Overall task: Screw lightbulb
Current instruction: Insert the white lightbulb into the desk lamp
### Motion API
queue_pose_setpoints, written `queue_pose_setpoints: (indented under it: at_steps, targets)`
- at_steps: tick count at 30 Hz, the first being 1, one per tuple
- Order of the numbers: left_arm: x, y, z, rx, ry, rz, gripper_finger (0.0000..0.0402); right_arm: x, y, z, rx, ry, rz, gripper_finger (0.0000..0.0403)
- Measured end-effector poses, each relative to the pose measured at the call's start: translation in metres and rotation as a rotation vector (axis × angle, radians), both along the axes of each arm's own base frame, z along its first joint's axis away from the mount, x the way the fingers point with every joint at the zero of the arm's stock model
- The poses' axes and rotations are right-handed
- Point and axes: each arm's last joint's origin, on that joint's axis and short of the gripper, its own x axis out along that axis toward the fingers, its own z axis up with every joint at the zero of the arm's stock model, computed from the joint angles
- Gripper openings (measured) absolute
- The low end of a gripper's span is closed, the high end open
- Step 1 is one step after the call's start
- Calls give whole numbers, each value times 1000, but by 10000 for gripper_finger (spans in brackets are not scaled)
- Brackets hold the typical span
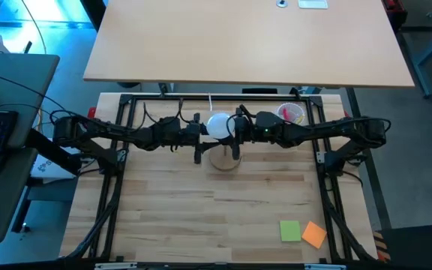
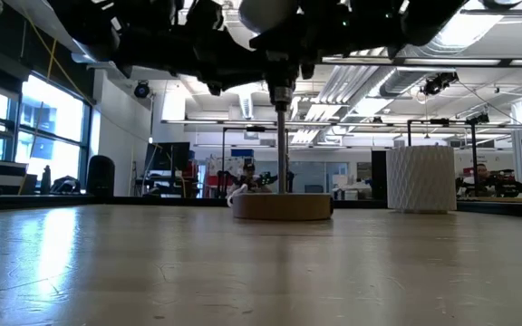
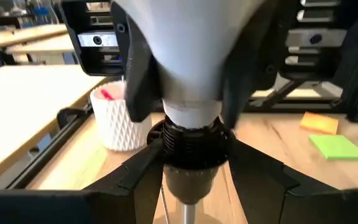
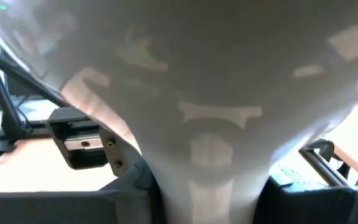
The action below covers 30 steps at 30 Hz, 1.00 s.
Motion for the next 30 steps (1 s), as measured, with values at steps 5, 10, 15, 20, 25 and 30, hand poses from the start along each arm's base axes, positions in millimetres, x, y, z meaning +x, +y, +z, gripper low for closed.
queue_pose_setpoints:
  at_steps: [5,10,15,20,25,30]
  targets:
    - [-13,-2,-1,-14,119,15,175,-3,-2,-5,9,-16,14,132]
    - [-27,-3,24,11,71,76,175,-3,-2,-5,8,-13,12,152]
    - [-32,-4,39,25,-15,87,175,-4,-2,-6,-18,-2,5,195]
    - [-31,-4,35,24,8,86,175,-4,-2,-1,-27,-6,6,229]
    - [-31,-3,34,21,16,88,175,-3,-3,3,-32,47,33,273]
    - [-31,-3,34,21,19,91,175,-9,-3,18,-51,131,26,290]
